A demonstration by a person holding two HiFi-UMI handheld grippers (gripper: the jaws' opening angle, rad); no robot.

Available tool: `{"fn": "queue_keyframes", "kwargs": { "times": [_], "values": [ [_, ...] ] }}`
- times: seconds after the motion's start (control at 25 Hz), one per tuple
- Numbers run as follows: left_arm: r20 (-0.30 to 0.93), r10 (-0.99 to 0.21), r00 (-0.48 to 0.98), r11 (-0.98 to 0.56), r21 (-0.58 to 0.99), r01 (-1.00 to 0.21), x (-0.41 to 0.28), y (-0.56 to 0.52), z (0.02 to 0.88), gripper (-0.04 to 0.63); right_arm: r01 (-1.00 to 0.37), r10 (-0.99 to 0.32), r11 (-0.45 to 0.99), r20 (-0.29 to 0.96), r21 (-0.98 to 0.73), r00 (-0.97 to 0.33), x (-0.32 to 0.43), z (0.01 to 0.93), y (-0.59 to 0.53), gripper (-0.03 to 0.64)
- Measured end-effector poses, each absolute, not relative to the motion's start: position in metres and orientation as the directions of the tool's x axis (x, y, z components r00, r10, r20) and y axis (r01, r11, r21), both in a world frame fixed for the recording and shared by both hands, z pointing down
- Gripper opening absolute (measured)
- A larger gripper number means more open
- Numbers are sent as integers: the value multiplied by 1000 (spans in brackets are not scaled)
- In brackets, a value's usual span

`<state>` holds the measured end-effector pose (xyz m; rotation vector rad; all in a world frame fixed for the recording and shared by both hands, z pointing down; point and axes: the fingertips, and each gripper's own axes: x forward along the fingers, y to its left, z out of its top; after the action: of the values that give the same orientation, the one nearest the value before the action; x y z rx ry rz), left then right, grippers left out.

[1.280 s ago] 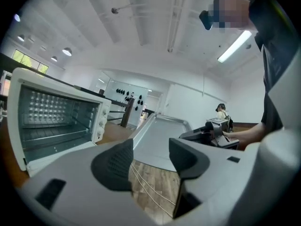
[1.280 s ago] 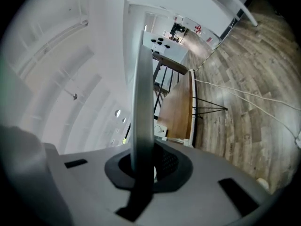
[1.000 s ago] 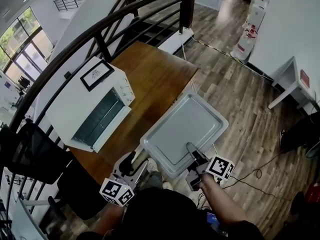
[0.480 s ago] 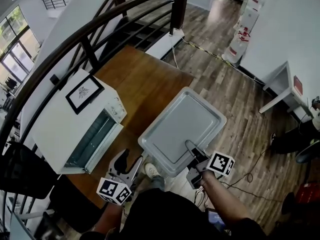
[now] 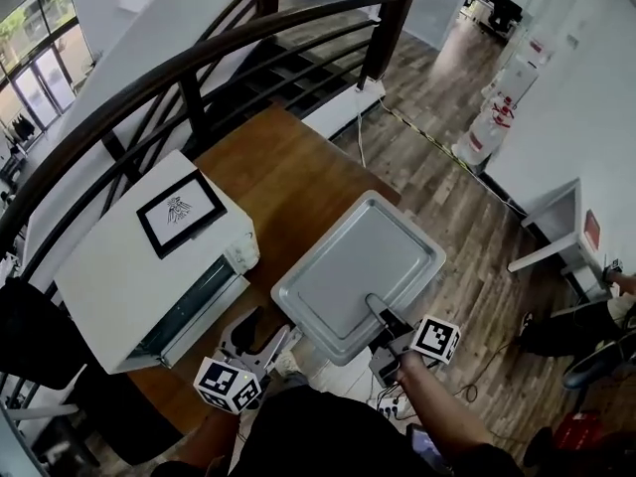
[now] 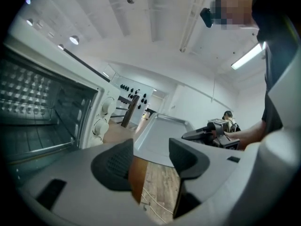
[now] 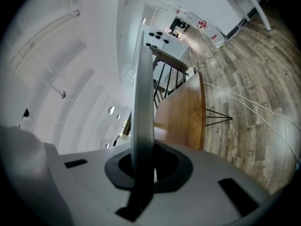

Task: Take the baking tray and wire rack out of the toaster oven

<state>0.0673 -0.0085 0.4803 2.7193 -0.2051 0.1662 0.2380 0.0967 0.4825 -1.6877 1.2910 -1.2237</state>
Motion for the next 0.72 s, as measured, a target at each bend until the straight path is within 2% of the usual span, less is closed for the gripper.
{"fn": "queue_keyframes", "kwargs": {
  "times": [0.48,0.72],
  "values": [
    [126,-189,974,-915,338,-222,77,-42,473,230,-315,-935,-352,346,-882,75,285,504,60,6],
    [143,-267,953,-899,318,-300,73,-49,473,230,-338,-939,-332,341,-880,35,308,510,23,6]
  ]
}}
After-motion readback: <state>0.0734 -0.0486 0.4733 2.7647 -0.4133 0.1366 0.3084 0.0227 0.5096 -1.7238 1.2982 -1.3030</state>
